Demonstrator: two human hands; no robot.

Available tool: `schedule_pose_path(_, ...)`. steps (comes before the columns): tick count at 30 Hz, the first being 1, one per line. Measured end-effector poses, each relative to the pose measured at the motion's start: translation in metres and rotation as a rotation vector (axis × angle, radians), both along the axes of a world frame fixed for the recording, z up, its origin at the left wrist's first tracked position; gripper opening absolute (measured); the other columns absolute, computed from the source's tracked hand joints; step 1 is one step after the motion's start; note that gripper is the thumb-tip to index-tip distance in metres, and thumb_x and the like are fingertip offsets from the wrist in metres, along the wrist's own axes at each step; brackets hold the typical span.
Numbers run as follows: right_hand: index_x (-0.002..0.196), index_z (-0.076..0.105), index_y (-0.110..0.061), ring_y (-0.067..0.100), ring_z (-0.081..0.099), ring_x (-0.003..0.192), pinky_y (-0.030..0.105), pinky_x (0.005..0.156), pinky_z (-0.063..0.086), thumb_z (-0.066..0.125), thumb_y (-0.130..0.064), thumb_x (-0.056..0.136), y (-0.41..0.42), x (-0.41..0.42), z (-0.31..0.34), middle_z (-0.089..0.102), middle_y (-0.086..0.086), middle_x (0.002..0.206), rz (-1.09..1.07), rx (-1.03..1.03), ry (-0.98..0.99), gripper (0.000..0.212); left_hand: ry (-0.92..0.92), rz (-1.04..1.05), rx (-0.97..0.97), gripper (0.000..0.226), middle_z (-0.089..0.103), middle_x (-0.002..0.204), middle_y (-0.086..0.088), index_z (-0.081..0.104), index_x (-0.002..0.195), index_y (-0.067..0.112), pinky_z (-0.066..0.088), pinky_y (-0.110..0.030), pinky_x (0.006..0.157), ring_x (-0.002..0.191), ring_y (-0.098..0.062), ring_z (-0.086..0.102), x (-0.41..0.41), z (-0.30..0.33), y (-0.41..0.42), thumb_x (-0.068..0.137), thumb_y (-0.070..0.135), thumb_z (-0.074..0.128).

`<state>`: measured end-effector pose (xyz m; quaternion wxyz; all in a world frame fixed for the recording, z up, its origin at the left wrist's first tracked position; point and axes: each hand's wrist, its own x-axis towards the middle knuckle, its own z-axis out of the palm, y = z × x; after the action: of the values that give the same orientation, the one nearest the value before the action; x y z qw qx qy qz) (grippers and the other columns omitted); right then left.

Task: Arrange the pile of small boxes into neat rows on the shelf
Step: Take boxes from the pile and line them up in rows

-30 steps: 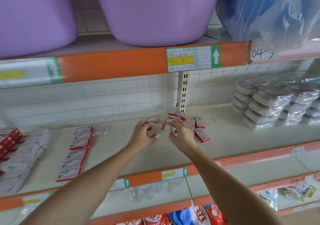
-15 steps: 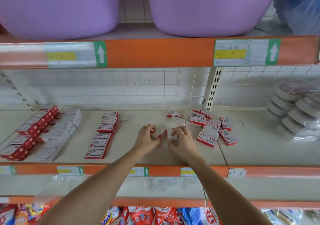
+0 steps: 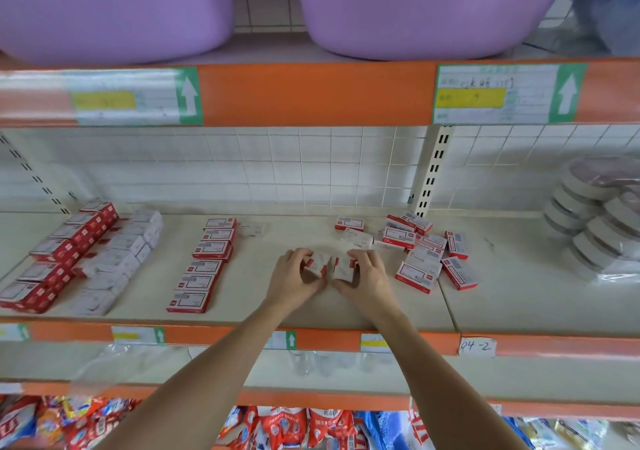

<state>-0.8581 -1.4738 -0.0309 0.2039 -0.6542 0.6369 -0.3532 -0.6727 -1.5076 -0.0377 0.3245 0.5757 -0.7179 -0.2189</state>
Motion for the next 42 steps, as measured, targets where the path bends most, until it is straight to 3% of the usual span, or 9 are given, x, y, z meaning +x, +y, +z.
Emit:
schedule_pose_path(3, 0.133, 0.052, -0.016, 0.017, 0.042, 0.121, 0.034, 0.101, 0.045, 0.081, -0.04, 0.075, -0.001, -0.001, -0.001, 0.043, 0.0, 0.126, 0.002, 0.009, 0.0, 0.069, -0.009, -0.006, 0.001, 0.049, 0.056, 0.107, 0.003, 0.059, 0.119, 0.019, 0.043, -0.027, 0.086, 0.102, -0.015, 0.048, 0.0, 0.0, 0.001, 0.077, 0.036, 0.077)
schedule_pose_path(7, 0.129, 0.055, -0.019, 0.015, 0.044, 0.119, 0.027, 0.098, 0.042, 0.076, -0.03, 0.076, 0.001, -0.002, -0.001, 0.047, -0.005, 0.125, 0.027, -0.023, -0.011, 0.058, -0.005, -0.035, 0.008, 0.043, 0.052, 0.109, 0.004, 0.061, 0.122, 0.02, 0.044, -0.029, 0.09, 0.108, -0.021, 0.049, 0.001, -0.001, 0.002, 0.08, 0.011, 0.066)
schedule_pose_path(12, 0.132, 0.05, -0.023, 0.0, 0.064, 0.08, 0.021, 0.081, 0.052, 0.071, -0.031, 0.082, 0.004, 0.001, 0.006, 0.05, -0.009, 0.125, 0.035, 0.021, -0.109, 0.055, 0.012, -0.02, 0.022, 0.048, 0.054, 0.113, 0.005, 0.062, 0.122, 0.02, 0.044, -0.03, 0.093, 0.111, -0.017, 0.048, 0.002, 0.0, 0.001, 0.077, 0.006, 0.063)
schedule_pose_path(15, 0.127, 0.056, -0.017, 0.015, 0.059, 0.102, 0.029, 0.089, 0.052, 0.074, -0.041, 0.081, 0.001, 0.002, 0.001, 0.049, -0.005, 0.12, -0.01, -0.044, -0.07, 0.054, 0.01, -0.029, 0.022, 0.046, 0.053, 0.111, 0.006, 0.062, 0.12, 0.02, 0.042, -0.025, 0.089, 0.108, -0.016, 0.048, 0.002, 0.0, 0.001, 0.076, 0.016, 0.07)
schedule_pose_path(18, 0.127, 0.058, -0.015, 0.021, 0.046, 0.119, 0.03, 0.097, 0.045, 0.073, -0.02, 0.082, -0.001, -0.002, -0.001, 0.052, 0.0, 0.126, 0.027, -0.006, -0.02, 0.048, 0.011, -0.023, 0.005, 0.043, 0.055, 0.109, 0.003, 0.063, 0.116, 0.02, 0.038, -0.021, 0.084, 0.104, -0.015, 0.048, 0.001, -0.001, 0.001, 0.076, 0.025, 0.077)
schedule_pose_path(22, 0.124, 0.06, -0.015, 0.021, 0.049, 0.119, 0.032, 0.099, 0.044, 0.071, -0.015, 0.08, -0.001, -0.001, -0.001, 0.055, -0.001, 0.124, 0.044, -0.041, -0.012, 0.045, -0.011, -0.024, -0.016, 0.041, 0.056, 0.108, 0.0, 0.061, 0.115, 0.017, 0.04, -0.025, 0.084, 0.102, -0.017, 0.049, 0.002, -0.004, -0.001, 0.079, 0.028, 0.078)
schedule_pose_path(29, 0.127, 0.06, -0.014, 0.028, 0.044, 0.117, 0.04, 0.099, 0.036, 0.072, -0.042, 0.084, -0.006, 0.004, -0.009, 0.057, 0.006, 0.124, -0.046, -0.07, 0.254, 0.052, -0.041, -0.038, -0.009, 0.043, 0.053, 0.112, -0.001, 0.059, 0.12, 0.016, 0.044, -0.028, 0.089, 0.105, -0.02, 0.05, 0.002, -0.002, -0.001, 0.082, 0.023, 0.075)
schedule_pose_path(36, 0.121, 0.063, -0.014, 0.024, 0.046, 0.115, 0.036, 0.099, 0.039, 0.08, -0.036, 0.078, -0.006, 0.003, 0.0, 0.058, 0.003, 0.119, -0.022, -0.008, 0.149, 0.052, -0.136, -0.119, 0.087, 0.046, 0.04, 0.108, -0.002, 0.055, 0.128, 0.021, 0.039, -0.034, 0.098, 0.11, -0.026, 0.042, 0.002, 0.008, -0.007, 0.086, 0.029, 0.072)
schedule_pose_path(42, 0.112, 0.067, -0.016, 0.021, 0.047, 0.113, 0.025, 0.089, 0.035, 0.085, -0.027, 0.072, -0.021, 0.024, 0.016, 0.057, 0.002, 0.111, -0.012, -0.008, 0.041, 0.046, -0.278, -0.139, 0.019, 0.049, 0.052, 0.119, -0.007, 0.056, 0.129, 0.016, 0.038, -0.036, 0.096, 0.113, -0.026, 0.042, 0.028, 0.025, -0.01, 0.086, 0.033, 0.071)
